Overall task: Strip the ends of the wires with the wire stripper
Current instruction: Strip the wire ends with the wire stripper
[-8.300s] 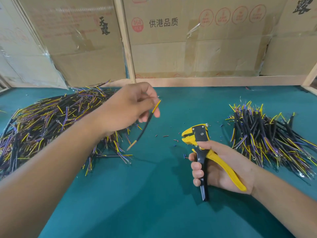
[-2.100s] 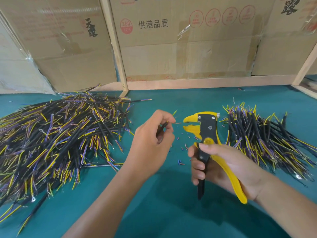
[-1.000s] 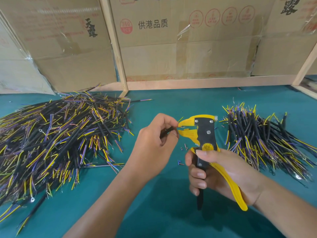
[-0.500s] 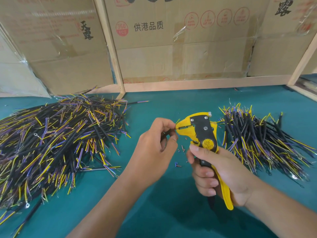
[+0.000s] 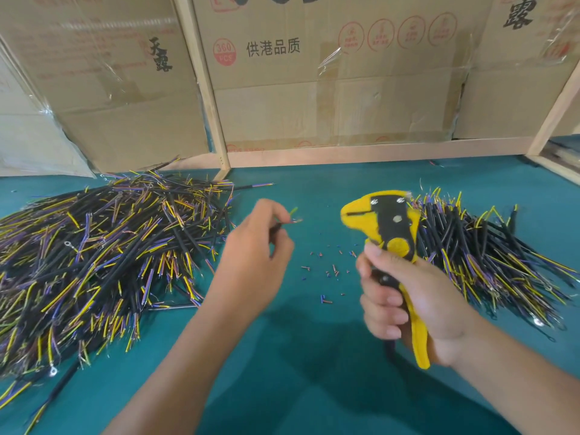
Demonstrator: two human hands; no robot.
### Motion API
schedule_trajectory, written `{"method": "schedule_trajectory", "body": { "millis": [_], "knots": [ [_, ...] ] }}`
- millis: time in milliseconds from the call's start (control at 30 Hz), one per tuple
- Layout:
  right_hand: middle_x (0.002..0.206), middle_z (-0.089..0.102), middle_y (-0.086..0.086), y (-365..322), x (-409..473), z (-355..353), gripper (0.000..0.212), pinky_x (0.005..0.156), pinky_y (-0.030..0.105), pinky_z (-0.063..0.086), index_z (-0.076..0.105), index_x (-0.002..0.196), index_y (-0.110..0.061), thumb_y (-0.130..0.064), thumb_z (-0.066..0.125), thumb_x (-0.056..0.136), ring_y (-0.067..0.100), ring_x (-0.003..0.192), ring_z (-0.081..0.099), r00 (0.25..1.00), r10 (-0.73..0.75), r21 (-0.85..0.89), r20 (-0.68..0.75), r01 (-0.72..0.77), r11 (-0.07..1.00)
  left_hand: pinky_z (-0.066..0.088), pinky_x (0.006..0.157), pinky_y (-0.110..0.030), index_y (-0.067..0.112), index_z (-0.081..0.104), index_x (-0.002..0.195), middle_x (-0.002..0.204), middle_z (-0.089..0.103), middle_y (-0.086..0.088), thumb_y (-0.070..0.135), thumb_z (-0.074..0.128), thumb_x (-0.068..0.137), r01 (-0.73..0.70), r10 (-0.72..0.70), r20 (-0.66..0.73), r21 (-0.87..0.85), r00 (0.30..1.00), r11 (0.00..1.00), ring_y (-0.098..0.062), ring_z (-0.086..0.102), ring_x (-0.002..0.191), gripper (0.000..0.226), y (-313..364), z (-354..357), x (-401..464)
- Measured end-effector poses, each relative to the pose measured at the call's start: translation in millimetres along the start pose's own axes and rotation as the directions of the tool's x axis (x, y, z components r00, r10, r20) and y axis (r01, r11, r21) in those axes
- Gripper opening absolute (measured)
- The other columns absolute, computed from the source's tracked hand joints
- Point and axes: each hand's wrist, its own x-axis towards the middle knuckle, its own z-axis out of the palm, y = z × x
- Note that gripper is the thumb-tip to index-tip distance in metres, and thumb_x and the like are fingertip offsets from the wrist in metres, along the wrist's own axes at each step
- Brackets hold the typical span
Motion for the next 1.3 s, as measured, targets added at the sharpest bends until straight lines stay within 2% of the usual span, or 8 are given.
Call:
{"method": "schedule_trajectory", "body": {
  "millis": [133, 267, 467, 567, 833, 967, 1167, 1300],
  "knots": [
    [0.06, 0.039, 0.004, -1, 11, -13, 0.037, 0.051, 0.034, 0.046, 0.065, 0.082, -0.009, -0.037, 0.087, 0.072, 0.021, 0.048, 0.041, 0.994, -0.096, 0.113, 0.049, 0.09, 0.989, 0.035, 0.058, -0.018, 0.03, 0.047, 0.095, 0.075, 0.057, 0.004, 0.006, 0.055, 0.093, 0.021, -0.019, -0.042, 0.048, 0.999, 0.999, -0.01, 0.041, 0.057, 0.025, -7, -9, 5],
    [0.065, 0.049, 0.008, 16, 25, -20, 0.046, 0.06, 0.044, 0.052, 0.071, 0.087, -0.007, -0.039, 0.092, 0.062, 0.028, 0.056, 0.051, 0.999, -0.041, 0.117, 0.021, 0.039, 0.992, 0.033, 0.063, -0.009, 0.026, 0.05, 0.096, 0.076, 0.052, 0.01, 0.011, 0.058, 0.093, -0.08, 0.08, 0.001, 0.084, 0.997, 0.993, 0.002, 0.046, 0.066, 0.017, 5, 0, -3],
    [0.068, 0.05, 0.01, 26, 29, -26, 0.045, 0.063, 0.045, 0.053, 0.071, 0.092, -0.006, -0.038, 0.09, 0.066, 0.029, 0.06, 0.053, 0.999, 0.02, 0.133, 0.036, -0.024, 0.991, 0.04, 0.068, -0.022, 0.017, 0.059, 0.097, 0.081, 0.052, 0.006, 0.014, 0.057, 0.094, -0.148, 0.152, -0.037, 0.096, 0.988, 0.984, -0.008, 0.049, 0.076, 0.006, 11, -2, -3],
    [0.071, 0.05, 0.011, 28, 27, -26, 0.045, 0.065, 0.044, 0.053, 0.071, 0.093, -0.006, -0.036, 0.09, 0.066, 0.028, 0.061, 0.053, 0.999, 0.038, 0.144, 0.028, -0.041, 0.989, 0.039, 0.069, -0.024, 0.015, 0.064, 0.098, 0.08, 0.05, 0.005, 0.015, 0.056, 0.094, -0.164, 0.17, -0.047, 0.111, 0.984, 0.98, -0.004, 0.047, 0.075, 0.009, 13, -3, -2],
    [0.069, 0.05, 0.011, 32, 31, -27, 0.051, 0.062, 0.045, 0.053, 0.072, 0.089, -0.006, -0.038, 0.094, 0.055, 0.028, 0.059, 0.052, 0.996, 0.087, 0.11, -0.008, -0.086, 0.99, 0.037, 0.073, -0.013, 0.014, 0.07, 0.107, 0.083, 0.05, 0.007, 0.013, 0.056, 0.094, -0.185, 0.191, -0.037, 0.12, 0.981, 0.975, 0.004, 0.046, 0.078, 0.019, 17, -5, -4],
    [0.067, 0.049, 0.01, 33, 32, -25, 0.045, 0.06, 0.044, 0.053, 0.073, 0.086, -0.007, -0.035, 0.092, 0.057, 0.028, 0.057, 0.051, 0.996, 0.09, 0.125, -0.007, -0.088, 0.988, 0.037, 0.072, -0.016, 0.017, 0.066, 0.113, 0.084, 0.054, 0.008, 0.016, 0.055, 0.094, -0.194, 0.197, -0.019, 0.107, 0.98, 0.975, 0.001, 0.047, 0.077, 0.021, 17, -4, -5],
    [0.069, 0.049, 0.011, 34, 32, -25, 0.05, 0.061, 0.044, 0.053, 0.072, 0.089, -0.006, -0.035, 0.094, 0.055, 0.028, 0.058, 0.051, 0.995, 0.097, 0.141, 0.003, -0.096, 0.985, 0.033, 0.069, -0.006, 0.028, 0.058, 0.112, 0.08, 0.052, 0.014, 0.023, 0.055, 0.097, -0.167, 0.169, -0.039, 0.065, 0.985, 0.984, 0.006, 0.048, 0.073, 0.016, 13, -3, -6],
    [0.069, 0.05, 0.011, 35, 33, -26, 0.048, 0.062, 0.045, 0.053, 0.072, 0.09, -0.006, -0.035, 0.093, 0.059, 0.029, 0.059, 0.052, 0.995, 0.101, 0.142, 0.011, -0.102, 0.985, 0.035, 0.063, -0.005, 0.026, 0.059, 0.112, 0.077, 0.053, 0.011, 0.028, 0.052, 0.096, -0.19, 0.19, -0.038, 0.01, 0.981, 0.982, -0.002, 0.051, 0.07, 0.017, 15, -3, -7]
  ]
}}
